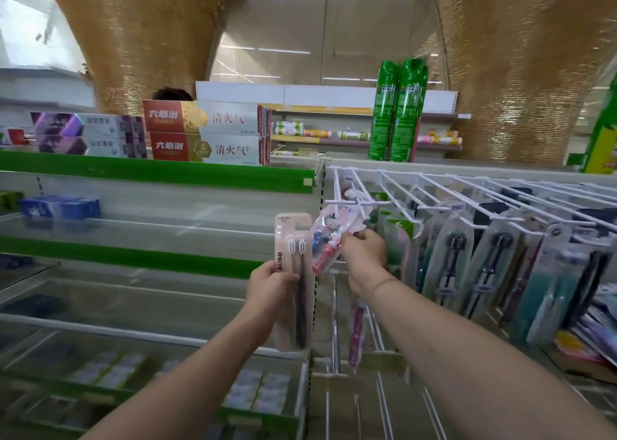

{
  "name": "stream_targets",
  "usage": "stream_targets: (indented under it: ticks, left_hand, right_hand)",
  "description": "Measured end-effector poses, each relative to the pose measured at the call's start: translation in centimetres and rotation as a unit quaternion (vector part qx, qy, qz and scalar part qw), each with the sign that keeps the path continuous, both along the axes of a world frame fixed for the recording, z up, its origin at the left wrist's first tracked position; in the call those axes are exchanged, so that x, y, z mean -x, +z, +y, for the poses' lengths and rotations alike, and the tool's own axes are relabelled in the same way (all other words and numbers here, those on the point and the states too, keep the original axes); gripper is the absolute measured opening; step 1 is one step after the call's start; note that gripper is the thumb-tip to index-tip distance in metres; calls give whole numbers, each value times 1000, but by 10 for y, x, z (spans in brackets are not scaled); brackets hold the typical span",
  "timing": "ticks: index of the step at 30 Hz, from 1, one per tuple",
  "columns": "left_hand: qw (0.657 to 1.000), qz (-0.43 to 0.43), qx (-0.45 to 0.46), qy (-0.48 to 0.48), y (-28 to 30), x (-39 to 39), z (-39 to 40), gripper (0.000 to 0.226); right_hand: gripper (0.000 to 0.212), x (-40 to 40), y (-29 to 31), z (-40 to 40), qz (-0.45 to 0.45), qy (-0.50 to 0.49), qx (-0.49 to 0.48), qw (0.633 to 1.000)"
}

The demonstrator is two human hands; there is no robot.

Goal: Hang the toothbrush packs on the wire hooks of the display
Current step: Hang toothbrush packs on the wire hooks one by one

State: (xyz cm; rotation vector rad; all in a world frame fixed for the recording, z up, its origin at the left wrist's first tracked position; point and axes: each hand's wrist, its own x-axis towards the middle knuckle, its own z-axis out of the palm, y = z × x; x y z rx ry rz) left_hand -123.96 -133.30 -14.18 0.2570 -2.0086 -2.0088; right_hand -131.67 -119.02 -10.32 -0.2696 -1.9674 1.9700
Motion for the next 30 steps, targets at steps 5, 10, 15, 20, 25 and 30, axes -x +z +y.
stream_targets:
  ticks: [5,10,15,20,25,30]
  left_hand:
    - [1000,15,-6,6,7,-13,8,15]
    - [1000,25,5,8,9,-28,19,13]
    - [999,38,25,14,8,-43,33,11]
    - [998,58,38,13,5,-57,50,11]
    - [997,71,30,17,6,-70,65,13]
    - [997,78,22,-4,7,-76,84,13]
  right_hand:
    - [5,-26,-9,0,13,1,6,1000]
    - [9,-53,-13,9,19,-31,-52,998]
    - [12,-76,-20,24,54,3,-61,997]
    - [12,-105,-13,41,93,2,-110,990]
    - [13,-130,-5,58,104,-10,-155,982]
    - [17,-143,-13,79,104,-21,-173,979]
